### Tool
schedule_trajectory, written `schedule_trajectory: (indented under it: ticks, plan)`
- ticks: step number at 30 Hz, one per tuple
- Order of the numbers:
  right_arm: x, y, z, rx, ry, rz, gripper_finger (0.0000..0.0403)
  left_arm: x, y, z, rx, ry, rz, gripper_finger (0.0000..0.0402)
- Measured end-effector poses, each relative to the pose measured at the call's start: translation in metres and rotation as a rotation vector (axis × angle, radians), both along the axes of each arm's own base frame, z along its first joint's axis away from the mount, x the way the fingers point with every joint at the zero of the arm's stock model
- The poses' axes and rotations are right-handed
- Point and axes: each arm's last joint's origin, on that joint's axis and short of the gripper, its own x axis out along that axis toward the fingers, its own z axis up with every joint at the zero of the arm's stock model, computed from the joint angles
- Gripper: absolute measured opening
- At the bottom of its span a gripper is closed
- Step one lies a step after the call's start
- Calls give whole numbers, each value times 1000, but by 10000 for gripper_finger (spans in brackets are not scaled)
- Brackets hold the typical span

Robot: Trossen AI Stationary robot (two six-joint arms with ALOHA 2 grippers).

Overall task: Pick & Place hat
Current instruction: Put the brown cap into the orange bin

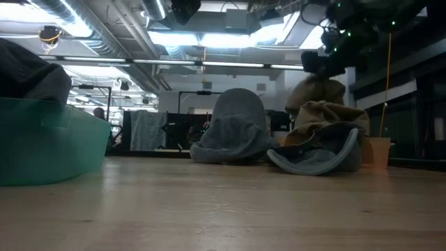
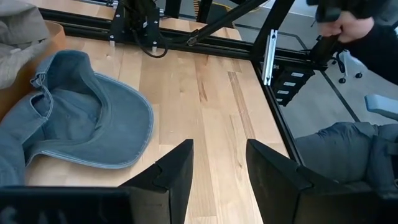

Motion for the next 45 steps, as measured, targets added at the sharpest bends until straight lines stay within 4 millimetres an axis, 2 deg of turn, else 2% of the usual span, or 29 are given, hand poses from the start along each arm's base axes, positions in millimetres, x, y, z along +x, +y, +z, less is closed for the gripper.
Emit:
schedule_trajectory:
  ticks: [8, 11, 18, 25, 29, 38, 45]
  plan:
    - [-3, 7, -33, 139, 127, 39, 8, 0, 1, 0, 17, -2, 32, 143]
    - [0, 13, -38, 182, 165, 91, 8, 0, 1, 0, 19, -3, 37, 143]
    - [9, 35, -31, 158, 257, 235, 8, 0, 1, 0, 20, -2, 38, 143]
    - [-3, 59, -32, 215, 448, 324, 8, 0, 1, 0, 50, -9, 23, 143]
    - [-10, 71, -25, 193, 489, 378, 8, 0, 1, 0, 52, -9, 24, 143]
    - [-27, 96, -5, 80, 458, 498, 8, 0, 1, 0, 56, -9, 32, 143]
    - [-36, 105, -14, 195, 470, 626, 8, 0, 1, 0, 56, -10, 33, 143]
